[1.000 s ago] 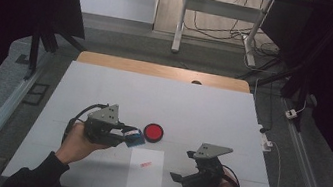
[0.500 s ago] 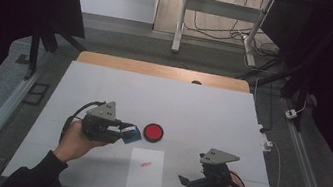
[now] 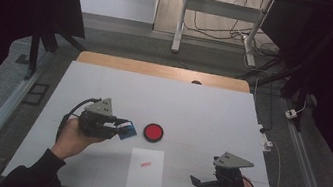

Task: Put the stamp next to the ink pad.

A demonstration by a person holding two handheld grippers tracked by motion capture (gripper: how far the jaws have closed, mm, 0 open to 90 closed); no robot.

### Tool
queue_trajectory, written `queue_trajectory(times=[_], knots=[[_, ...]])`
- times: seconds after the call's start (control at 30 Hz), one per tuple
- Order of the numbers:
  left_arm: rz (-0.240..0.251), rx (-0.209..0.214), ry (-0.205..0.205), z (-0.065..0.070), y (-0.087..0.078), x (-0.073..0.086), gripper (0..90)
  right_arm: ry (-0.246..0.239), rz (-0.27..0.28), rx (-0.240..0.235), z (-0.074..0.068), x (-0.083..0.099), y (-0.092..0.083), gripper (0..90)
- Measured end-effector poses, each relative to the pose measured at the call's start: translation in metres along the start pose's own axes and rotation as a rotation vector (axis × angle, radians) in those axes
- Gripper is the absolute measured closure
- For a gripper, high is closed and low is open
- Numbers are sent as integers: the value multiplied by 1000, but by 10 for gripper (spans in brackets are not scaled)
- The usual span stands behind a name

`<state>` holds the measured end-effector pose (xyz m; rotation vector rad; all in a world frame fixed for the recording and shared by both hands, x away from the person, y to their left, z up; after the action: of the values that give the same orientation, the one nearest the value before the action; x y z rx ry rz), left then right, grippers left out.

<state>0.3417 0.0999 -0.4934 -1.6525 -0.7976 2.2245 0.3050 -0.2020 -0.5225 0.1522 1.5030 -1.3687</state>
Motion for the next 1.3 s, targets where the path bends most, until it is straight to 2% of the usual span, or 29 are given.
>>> queue_trajectory(times=[0.27,0.53,0.83,1.13,1.3], knots=[[-15,-55,-55,-18,-4,13,697,28,-21,24,9,9,-5,0],[-36,-108,-108,-35,-7,28,696,59,-9,34,15,11,-10,0],[-63,-152,-167,-51,-8,44,696,45,-15,42,15,12,-10,0],[-108,-182,-167,-62,-3,58,695,38,-20,41,14,12,-9,0],[-123,-182,-186,-69,0,65,695,31,-25,41,14,12,-9,0]])
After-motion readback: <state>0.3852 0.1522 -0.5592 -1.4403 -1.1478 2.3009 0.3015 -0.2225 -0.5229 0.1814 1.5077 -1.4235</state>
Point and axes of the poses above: each handheld gripper's, and its own axes: y roughly forward along the jaws, x roughly out of its underside, z roughly to its right, the point moved 9 cm from there along y, roughly forward along the jaws, and after that the axes turned 15 degrees about x, right-handed, at the moved point
